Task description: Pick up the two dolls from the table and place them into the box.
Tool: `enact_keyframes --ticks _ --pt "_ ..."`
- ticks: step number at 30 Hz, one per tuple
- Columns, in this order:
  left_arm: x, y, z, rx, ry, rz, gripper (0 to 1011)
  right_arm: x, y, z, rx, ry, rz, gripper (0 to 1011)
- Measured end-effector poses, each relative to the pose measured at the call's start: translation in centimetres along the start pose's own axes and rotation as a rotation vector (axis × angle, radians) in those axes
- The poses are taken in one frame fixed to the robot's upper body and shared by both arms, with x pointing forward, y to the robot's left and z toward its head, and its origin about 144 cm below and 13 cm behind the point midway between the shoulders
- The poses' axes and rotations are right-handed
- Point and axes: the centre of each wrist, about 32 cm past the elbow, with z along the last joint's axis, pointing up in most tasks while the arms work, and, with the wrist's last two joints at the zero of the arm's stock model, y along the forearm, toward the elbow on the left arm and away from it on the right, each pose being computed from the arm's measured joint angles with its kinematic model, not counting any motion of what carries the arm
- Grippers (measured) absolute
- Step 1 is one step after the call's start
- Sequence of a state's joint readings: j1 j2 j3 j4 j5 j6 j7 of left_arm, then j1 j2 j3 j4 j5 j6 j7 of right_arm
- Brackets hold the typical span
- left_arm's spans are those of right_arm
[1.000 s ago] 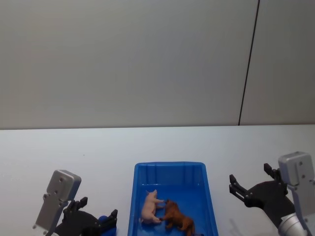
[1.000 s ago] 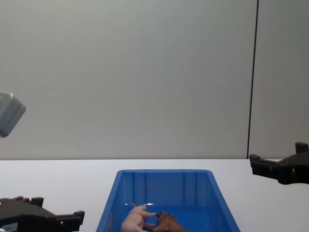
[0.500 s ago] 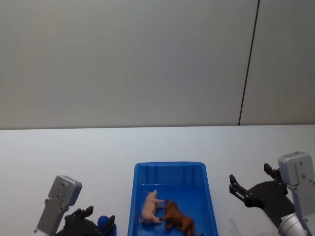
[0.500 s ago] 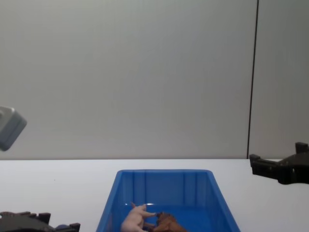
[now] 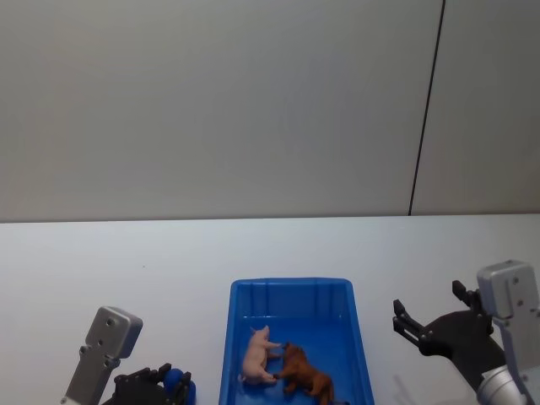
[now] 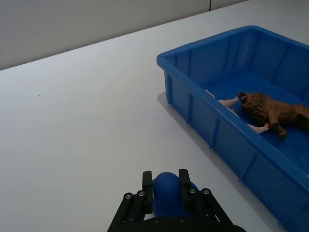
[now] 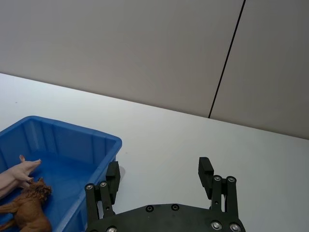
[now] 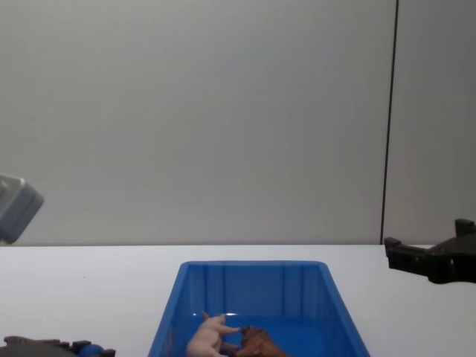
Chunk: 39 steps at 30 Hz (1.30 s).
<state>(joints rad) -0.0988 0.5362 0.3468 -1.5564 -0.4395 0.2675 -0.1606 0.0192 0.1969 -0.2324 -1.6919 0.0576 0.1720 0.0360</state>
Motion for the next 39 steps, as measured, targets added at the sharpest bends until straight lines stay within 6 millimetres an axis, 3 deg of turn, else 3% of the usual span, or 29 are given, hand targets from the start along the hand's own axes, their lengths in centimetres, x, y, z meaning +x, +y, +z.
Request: enact_keyframes --ticks 12,18,39 --pt "-0.2 0.0 0.2 -0.041 -0.004 -0.006 246 0.0 0.0 0.0 0.0 0.0 0.0 1001" --pt "-0.3 0.1 1.3 -0.092 -0.028 -0.008 220 0.0 0.0 0.0 0.0 0.0 0.0 1001" --pt "-2.1 -0.9 7.7 -0.319 -0.176 -0.134 124 0.0 0.0 0.0 0.0 0.0 0.0 1001"
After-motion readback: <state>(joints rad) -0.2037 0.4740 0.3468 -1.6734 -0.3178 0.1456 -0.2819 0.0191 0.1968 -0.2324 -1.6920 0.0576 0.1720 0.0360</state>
